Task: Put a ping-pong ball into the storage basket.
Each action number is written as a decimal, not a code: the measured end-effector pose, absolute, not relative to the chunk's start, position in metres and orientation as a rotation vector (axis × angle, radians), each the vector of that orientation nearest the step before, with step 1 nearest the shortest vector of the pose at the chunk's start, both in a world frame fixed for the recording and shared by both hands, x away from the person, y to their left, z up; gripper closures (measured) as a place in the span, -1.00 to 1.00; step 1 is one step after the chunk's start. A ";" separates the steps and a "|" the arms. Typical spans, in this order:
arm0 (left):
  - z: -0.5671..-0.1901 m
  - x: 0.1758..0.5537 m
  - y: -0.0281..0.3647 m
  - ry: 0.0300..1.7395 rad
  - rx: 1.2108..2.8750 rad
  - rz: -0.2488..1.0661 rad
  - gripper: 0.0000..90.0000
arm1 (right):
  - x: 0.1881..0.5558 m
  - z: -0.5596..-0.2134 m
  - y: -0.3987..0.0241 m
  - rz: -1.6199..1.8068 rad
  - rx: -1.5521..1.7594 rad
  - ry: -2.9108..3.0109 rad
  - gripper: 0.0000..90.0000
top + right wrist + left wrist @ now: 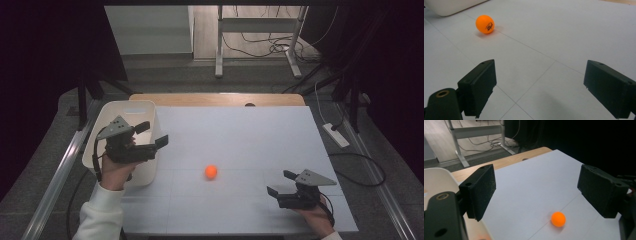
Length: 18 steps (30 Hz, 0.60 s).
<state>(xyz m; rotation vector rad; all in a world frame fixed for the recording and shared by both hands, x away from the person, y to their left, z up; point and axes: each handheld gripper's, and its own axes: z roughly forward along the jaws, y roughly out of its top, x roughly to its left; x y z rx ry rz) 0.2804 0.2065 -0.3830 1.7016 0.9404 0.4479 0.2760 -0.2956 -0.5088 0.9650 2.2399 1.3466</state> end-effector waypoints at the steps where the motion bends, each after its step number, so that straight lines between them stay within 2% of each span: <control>1: -0.385 0.279 0.202 0.928 1.714 0.447 -0.67 | 0.276 -0.509 -0.296 1.347 0.965 2.239 -0.76; 18: -0.407 0.274 0.169 0.860 1.736 0.363 -0.68 | 0.276 -0.508 -0.296 1.351 0.948 2.226 -0.75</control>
